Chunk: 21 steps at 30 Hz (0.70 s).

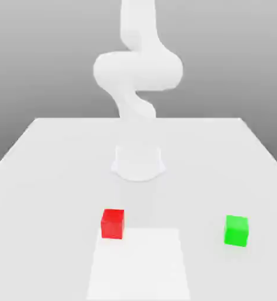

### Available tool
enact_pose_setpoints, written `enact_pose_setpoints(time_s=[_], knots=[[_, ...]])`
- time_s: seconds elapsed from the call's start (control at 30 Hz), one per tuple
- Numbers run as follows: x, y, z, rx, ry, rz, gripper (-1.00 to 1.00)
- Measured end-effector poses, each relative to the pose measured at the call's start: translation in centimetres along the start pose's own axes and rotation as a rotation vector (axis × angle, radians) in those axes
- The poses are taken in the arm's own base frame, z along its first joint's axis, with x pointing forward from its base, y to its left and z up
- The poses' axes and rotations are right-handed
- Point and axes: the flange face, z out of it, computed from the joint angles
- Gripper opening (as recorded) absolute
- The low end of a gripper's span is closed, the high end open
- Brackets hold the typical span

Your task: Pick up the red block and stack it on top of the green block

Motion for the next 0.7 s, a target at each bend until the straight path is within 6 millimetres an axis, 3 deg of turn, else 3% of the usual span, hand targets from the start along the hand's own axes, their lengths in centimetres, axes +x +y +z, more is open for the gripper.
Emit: enact_pose_setpoints(time_s=[0.17, 0.33, 0.57, 0.63, 0.7], knots=[[-3.1, 4.7, 11.7, -0.154, -0.107, -0.005, 0.0], [-7.8, 12.2, 20.9, -0.296, -0.233, 0.01, 0.0], [-18.3, 25.8, 29.7, -0.49, -0.456, 0.063, 0.0], [-20.3, 28.2, 31.4, -0.516, -0.486, 0.072, 0.0], [-21.3, 29.3, 32.6, -0.524, -0.492, 0.075, 0.0]])
